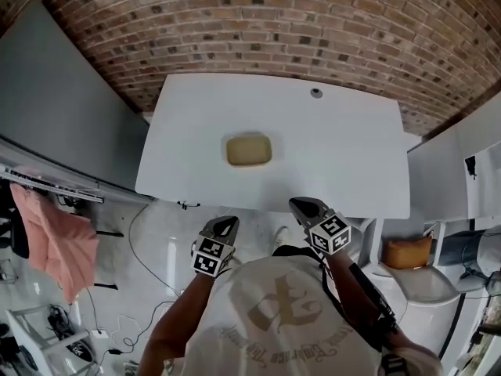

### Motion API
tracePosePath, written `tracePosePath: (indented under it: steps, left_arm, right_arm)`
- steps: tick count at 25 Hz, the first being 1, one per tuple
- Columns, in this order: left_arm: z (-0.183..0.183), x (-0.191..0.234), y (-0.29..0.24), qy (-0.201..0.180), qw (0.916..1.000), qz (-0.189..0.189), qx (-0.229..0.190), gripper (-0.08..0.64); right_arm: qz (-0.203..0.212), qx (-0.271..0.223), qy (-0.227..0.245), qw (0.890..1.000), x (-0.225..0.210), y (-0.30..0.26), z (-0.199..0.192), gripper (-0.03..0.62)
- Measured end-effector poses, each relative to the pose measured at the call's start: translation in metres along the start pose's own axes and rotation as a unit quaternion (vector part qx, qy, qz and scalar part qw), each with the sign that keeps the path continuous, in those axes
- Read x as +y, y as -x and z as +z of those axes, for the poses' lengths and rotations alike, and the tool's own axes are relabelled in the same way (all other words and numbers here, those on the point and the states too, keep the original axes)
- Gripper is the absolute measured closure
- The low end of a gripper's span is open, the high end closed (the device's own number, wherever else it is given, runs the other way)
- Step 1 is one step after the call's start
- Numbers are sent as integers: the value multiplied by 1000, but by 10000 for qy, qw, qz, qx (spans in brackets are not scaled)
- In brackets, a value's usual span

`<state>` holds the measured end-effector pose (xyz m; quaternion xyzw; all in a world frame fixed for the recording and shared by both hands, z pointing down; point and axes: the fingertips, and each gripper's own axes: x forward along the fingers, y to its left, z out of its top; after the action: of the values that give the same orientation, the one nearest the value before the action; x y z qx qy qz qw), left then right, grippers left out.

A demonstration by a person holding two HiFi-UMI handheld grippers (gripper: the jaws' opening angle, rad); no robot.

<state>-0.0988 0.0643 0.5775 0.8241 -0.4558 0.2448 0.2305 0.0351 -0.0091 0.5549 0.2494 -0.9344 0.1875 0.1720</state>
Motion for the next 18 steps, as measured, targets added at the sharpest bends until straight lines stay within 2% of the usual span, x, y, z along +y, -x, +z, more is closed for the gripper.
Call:
tracePosePath:
  steps: [5,18]
  left_arm:
    - [20,5,-30,49,9997,221,87,557]
    - [46,6,-82,-254,9957,695,565,557]
  right_arm:
    - [233,42,80,9997,-36,-4,10,584]
    - [837,203,140,9962,-102,-11,24,584]
